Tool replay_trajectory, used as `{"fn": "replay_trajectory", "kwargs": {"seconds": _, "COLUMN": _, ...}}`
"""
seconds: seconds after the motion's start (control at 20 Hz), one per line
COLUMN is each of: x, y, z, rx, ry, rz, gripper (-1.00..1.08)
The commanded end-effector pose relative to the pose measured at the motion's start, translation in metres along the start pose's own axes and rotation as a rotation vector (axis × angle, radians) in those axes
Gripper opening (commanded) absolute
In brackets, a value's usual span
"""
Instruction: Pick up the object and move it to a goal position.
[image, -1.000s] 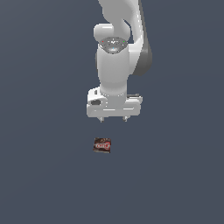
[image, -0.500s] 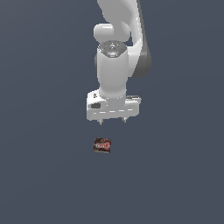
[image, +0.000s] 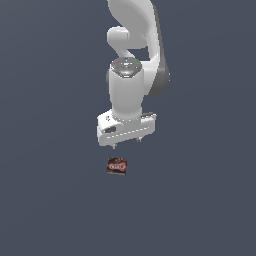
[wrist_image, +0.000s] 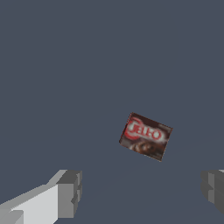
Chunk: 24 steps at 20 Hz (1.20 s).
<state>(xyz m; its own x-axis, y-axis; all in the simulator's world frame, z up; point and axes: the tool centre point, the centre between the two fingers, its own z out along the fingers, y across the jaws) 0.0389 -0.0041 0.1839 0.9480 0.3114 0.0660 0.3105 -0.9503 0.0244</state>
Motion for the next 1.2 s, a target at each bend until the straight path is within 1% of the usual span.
{"fn": "replay_trajectory", "kwargs": {"seconds": 0.0, "x": 0.000, "y": 0.003, "z": 0.007, "rx": -0.001, "ry": -0.006, "rz": -0.067, "gripper": 1.00}}
{"fn": "replay_trajectory", "kwargs": {"seconds": 0.55, "x": 0.002, "y": 0.016, "z": 0.038, "rx": 0.003, "ry": -0.030, "rz": -0.367, "gripper": 1.00}}
{"fn": "replay_trajectory", "kwargs": {"seconds": 1.15, "x": 0.002, "y": 0.030, "z": 0.071, "rx": 0.020, "ry": -0.047, "rz": -0.691, "gripper": 1.00}}
